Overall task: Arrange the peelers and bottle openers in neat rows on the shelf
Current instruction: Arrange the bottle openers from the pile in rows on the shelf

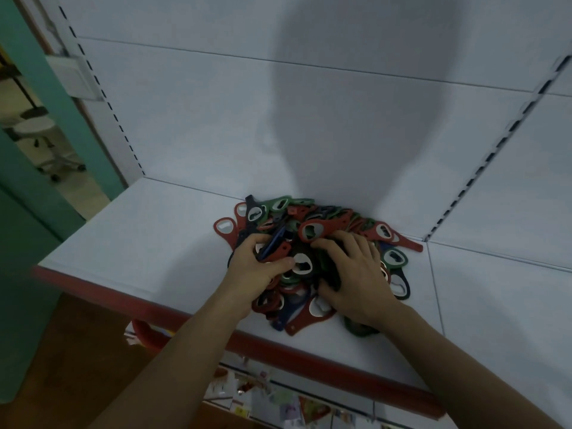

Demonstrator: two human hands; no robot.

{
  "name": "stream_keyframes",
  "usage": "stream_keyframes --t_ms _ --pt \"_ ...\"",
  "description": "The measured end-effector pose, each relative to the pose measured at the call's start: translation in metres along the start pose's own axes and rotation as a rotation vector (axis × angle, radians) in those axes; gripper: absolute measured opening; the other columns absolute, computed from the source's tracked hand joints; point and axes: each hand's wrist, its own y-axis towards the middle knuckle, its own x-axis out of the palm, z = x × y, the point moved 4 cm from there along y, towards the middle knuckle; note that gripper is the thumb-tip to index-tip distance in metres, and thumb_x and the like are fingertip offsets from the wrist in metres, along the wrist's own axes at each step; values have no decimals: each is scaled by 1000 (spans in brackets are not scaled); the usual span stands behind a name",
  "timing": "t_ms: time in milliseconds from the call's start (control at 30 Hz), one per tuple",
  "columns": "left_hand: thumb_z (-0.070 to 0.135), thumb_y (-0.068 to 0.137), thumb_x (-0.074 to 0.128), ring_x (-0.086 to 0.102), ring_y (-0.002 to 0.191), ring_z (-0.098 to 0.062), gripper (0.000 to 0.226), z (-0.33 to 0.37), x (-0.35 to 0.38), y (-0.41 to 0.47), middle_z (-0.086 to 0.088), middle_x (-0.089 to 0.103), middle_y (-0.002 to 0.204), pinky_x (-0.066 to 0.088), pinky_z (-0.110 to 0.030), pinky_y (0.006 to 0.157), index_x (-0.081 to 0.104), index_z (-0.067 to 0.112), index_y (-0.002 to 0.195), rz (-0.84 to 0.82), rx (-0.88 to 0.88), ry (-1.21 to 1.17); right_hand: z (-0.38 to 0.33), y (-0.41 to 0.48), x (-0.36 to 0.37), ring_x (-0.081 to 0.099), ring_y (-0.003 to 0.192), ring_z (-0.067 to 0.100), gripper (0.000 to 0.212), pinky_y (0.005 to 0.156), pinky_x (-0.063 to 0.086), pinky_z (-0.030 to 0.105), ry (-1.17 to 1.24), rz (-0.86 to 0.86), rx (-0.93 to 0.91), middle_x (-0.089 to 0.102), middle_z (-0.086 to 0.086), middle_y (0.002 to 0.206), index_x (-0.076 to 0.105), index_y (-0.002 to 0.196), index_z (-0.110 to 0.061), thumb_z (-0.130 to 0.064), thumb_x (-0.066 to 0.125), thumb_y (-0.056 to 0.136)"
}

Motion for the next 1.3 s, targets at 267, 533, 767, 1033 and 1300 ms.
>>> stream_keyframes --t_ms 267,533,767,1033,1300 --pt "9 77 84 75 78 -9 44 26 -19 16 3 79 90 54 -19 62 69 22 116 -59 -55 6 -6 4 1 32 137 30 66 112 31 62 -69 -21 62 38 0 146 44 138 -36 -53 61 76" --pt "7 85 76 76 71 -29 23 48 -43 27 -19 78 90 57 -30 52 72 3 107 -74 -249 -216 -30 30 2 36 129 25 64 102 39 50 -24 91 49 42 0 140 48 137 -28 -55 64 82" --pt "7 84 76 76 68 -27 15 47 -56 32 -19 77 86 58 -30 53 74 3 98 -67 -202 -238 -70 77 -10 52 127 27 58 104 49 44 177 75 -266 42 8 149 46 148 -21 -23 65 93" --pt "9 82 78 73 70 -24 25 62 -69 37 -18 76 92 54 -29 52 74 3 106 -49 -133 -335 -90 106 -20 62 108 26 38 95 52 42 340 138 -301 62 11 123 66 122 -4 8 64 86" --pt "4 83 75 76 83 -31 27 85 -48 34 -20 77 99 62 -38 67 73 7 110 -210 -95 -283 -84 112 -32 53 103 13 50 80 55 35 374 128 -311 44 -3 122 50 114 -19 11 66 77"
